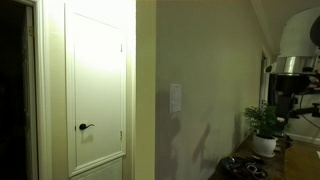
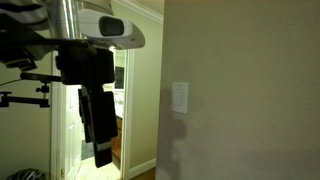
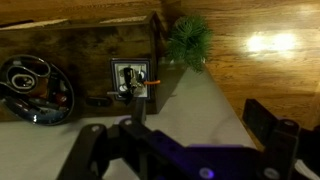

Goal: Turn off the light

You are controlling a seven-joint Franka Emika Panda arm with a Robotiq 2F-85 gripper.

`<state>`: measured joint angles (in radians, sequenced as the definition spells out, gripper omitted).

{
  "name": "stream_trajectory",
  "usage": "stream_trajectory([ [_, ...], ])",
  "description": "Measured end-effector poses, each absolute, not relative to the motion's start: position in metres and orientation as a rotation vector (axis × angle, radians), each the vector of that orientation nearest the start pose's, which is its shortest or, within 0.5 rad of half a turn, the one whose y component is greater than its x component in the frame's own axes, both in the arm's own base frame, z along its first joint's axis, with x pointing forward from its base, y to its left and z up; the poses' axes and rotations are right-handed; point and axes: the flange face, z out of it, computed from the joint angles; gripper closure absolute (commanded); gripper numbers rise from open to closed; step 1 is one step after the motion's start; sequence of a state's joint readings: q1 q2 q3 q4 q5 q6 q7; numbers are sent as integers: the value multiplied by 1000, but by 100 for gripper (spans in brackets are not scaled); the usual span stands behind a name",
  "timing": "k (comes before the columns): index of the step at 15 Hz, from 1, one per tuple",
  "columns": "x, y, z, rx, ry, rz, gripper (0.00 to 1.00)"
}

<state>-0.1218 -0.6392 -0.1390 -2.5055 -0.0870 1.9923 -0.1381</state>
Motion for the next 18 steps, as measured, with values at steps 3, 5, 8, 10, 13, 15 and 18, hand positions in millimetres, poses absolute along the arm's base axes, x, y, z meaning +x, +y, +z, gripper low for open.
stream_trajectory([
  [3,383,-90,499,-3165,84,-240,0],
  [5,402,-83,494,-3164,96,-273,0],
  [8,428,-74,488,-3163,114,-307,0],
  [10,437,-70,485,-3167,111,-304,0],
  [13,440,-70,486,-3167,112,-305,0],
  [15,441,-70,486,-3167,114,-306,0],
  [18,442,-67,485,-3163,109,-308,0],
])
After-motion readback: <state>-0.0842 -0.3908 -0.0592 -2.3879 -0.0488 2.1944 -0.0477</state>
